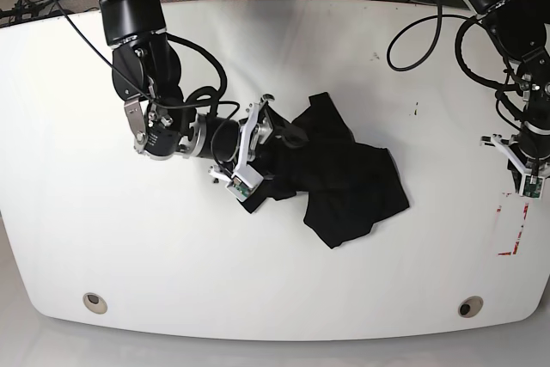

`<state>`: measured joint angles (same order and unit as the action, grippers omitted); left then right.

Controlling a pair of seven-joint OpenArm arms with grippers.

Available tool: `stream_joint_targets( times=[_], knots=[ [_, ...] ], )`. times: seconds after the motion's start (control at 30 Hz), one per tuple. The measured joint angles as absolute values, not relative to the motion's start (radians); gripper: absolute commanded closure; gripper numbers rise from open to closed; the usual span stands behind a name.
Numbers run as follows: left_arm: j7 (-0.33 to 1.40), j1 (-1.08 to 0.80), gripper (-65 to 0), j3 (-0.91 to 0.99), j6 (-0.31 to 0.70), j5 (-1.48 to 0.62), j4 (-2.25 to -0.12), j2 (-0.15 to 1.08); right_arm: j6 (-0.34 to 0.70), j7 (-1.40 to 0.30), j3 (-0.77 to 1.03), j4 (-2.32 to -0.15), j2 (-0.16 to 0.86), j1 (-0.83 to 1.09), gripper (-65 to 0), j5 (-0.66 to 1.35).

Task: Fold the T-shirt properly
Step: 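Regrasp the shirt with the right gripper and drag it toward the center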

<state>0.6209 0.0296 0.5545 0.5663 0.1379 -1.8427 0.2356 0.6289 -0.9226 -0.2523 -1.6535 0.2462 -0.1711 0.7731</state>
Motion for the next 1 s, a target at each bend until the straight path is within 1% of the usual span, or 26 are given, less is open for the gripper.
stream_joint_targets(
  times=[0.03,0.2,0.37,0.5,0.7,0.93,1.0],
  knots=[
    [0.627,0.028,-4.4,0.538,0.566,0.139,-1.843,0.237,0.629,-0.922,-0.253,-1.655,0.253,-0.16,-49.8,0.773],
    [0.62,0.03,-4.4,0.473,0.57,0.134,-1.843,0.23,0.635,-0.923,-0.24,-1.756,0.307,-0.084,-47.4,0.783],
    [0.622,0.03,-4.4,0.468,0.57,0.138,-1.842,0.201,0.63,-0.913,-0.098,-1.832,0.347,0.003,-47.6,0.783],
    [0.619,0.033,-4.4,0.466,0.57,0.134,-1.841,0.2,0.63,-0.924,0.003,-1.832,0.347,0.057,-47.4,0.771],
    [0.62,0.033,-4.4,0.467,0.569,0.138,-1.84,0.201,0.629,-0.913,0.123,-1.707,0.335,0.052,-47.4,0.773],
    [0.62,0.028,-4.4,0.467,0.569,0.138,-1.84,0.201,0.636,-0.917,0.11,-1.495,0.283,-0.08,-47.4,0.775],
    [0.62,0.028,-4.4,0.468,0.569,0.138,-1.84,0.202,0.63,-0.912,0.112,-1.424,0.279,-0.123,-47.4,0.739]
  ],
)
